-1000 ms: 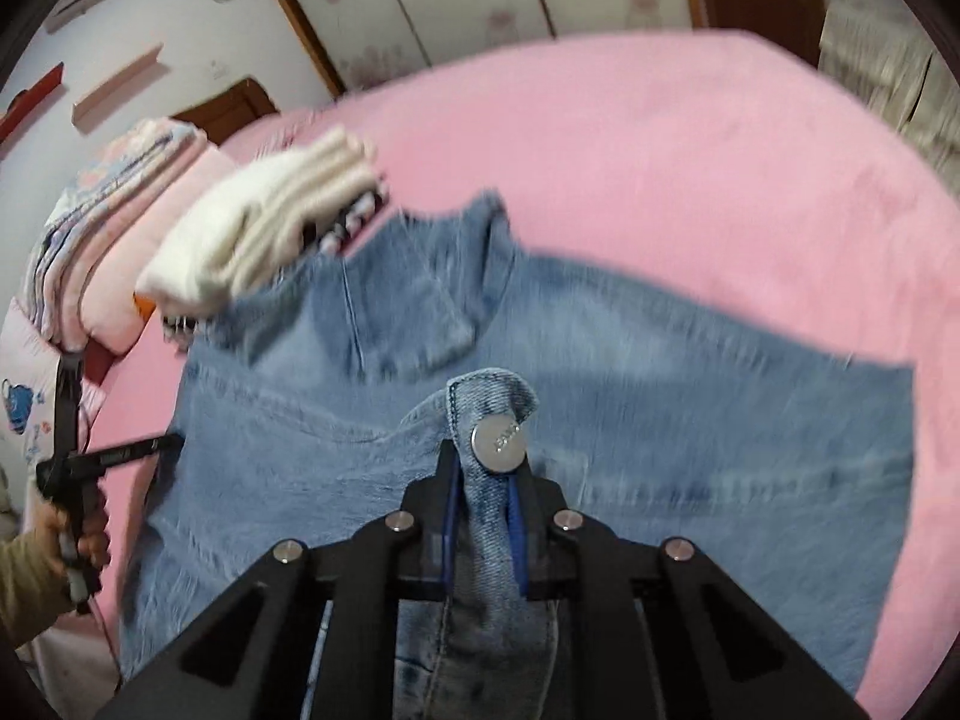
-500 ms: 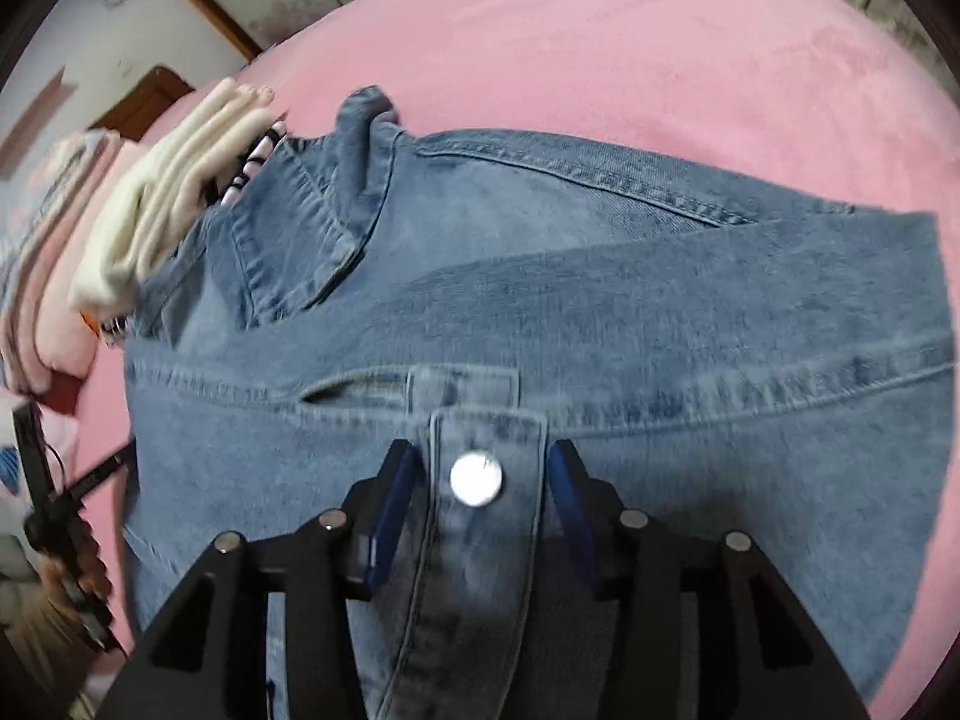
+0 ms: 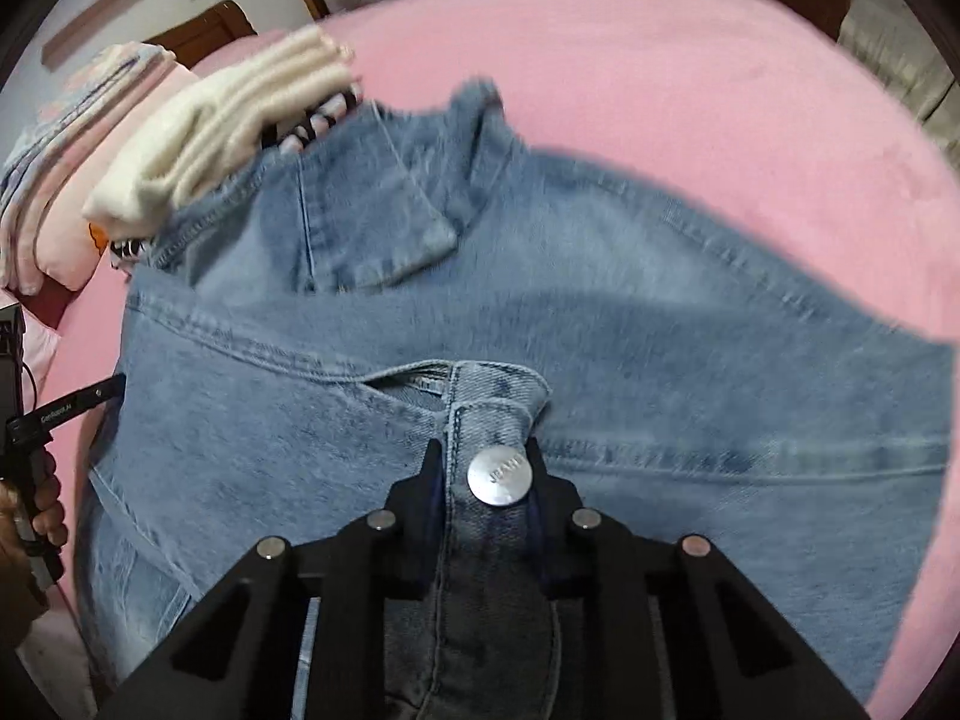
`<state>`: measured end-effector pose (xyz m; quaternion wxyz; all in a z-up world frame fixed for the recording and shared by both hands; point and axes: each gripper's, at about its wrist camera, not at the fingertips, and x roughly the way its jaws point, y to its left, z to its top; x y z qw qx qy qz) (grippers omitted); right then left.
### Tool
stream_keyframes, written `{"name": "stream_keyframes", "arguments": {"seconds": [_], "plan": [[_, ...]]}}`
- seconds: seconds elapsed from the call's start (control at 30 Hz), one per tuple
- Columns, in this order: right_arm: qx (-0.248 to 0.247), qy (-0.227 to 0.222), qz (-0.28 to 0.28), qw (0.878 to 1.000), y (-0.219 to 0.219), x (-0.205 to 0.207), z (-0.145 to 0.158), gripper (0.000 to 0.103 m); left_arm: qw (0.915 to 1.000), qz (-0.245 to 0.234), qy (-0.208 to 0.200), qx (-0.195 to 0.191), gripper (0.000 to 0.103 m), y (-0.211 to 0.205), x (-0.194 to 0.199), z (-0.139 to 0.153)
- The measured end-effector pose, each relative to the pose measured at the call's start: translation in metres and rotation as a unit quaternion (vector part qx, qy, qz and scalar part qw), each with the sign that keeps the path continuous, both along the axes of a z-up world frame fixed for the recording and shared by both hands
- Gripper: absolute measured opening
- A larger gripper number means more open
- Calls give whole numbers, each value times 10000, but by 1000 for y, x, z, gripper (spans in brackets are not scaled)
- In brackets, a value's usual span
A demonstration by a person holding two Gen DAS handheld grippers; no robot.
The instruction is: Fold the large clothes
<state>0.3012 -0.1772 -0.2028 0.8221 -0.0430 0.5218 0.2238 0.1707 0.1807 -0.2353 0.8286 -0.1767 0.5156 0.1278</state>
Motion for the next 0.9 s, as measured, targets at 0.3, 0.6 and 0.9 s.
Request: {"name": "stream_keyframes", "arguments": {"seconds": [0.3, 0.6, 0.9], "plan": [[-902, -459, -144, 9948, 22, 4, -16, 32, 9998, -35, -6, 208, 22, -8, 1, -2], [-975, -860, -712, 9890, 20, -13, 17, 41, 9991, 164, 66, 389, 33, -5, -12, 14], [55, -880, -697, 9937, 56, -79, 56, 41, 9973, 110, -688, -221, 44, -59, -36, 63]]}}
